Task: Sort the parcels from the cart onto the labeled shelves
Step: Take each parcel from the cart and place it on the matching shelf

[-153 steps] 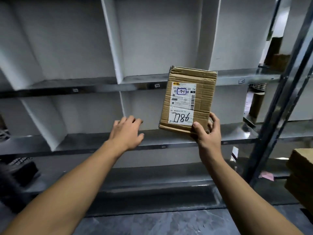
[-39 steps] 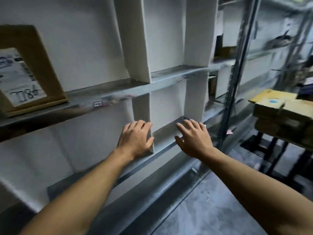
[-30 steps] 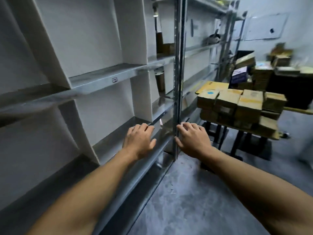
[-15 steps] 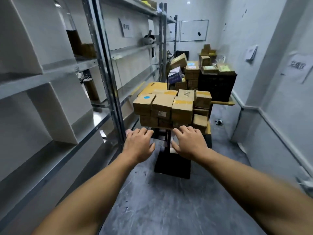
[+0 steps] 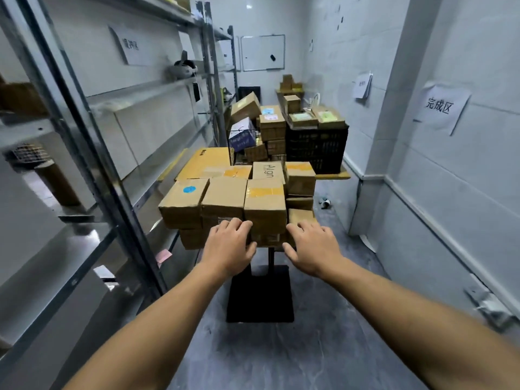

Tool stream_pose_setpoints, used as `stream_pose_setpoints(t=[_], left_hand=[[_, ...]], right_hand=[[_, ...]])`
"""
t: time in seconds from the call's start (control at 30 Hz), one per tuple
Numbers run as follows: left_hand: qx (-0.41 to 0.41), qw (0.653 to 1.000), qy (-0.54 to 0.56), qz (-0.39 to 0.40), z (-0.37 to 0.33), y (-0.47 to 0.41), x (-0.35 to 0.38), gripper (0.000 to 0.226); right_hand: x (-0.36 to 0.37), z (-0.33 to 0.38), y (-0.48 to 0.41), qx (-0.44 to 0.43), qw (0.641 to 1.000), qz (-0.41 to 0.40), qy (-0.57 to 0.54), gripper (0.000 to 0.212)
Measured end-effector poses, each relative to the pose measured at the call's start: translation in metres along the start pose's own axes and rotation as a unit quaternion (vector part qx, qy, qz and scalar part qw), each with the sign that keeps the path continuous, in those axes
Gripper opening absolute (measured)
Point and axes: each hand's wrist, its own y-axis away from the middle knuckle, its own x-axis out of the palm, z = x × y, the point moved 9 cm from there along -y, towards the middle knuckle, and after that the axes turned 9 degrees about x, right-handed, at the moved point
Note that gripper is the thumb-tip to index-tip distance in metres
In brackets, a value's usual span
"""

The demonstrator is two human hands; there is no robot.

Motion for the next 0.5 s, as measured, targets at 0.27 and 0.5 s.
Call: stream_pose_setpoints(t=[0.27, 0.5], left_hand=[[0.044, 0.999, 0.009, 0.012, 0.04, -0.091, 0.044, 0.051], [0.017, 0.999, 0.006, 0.037, 0.073, -0.138, 0.083, 0.048]], right_hand=[[0.04, -0.011, -0.088, 0.026, 1.0, -0.005, -0.012, 0.047], [0.066, -0.026, -0.146, 0.035, 0.998, 0.027, -0.051, 0.051]])
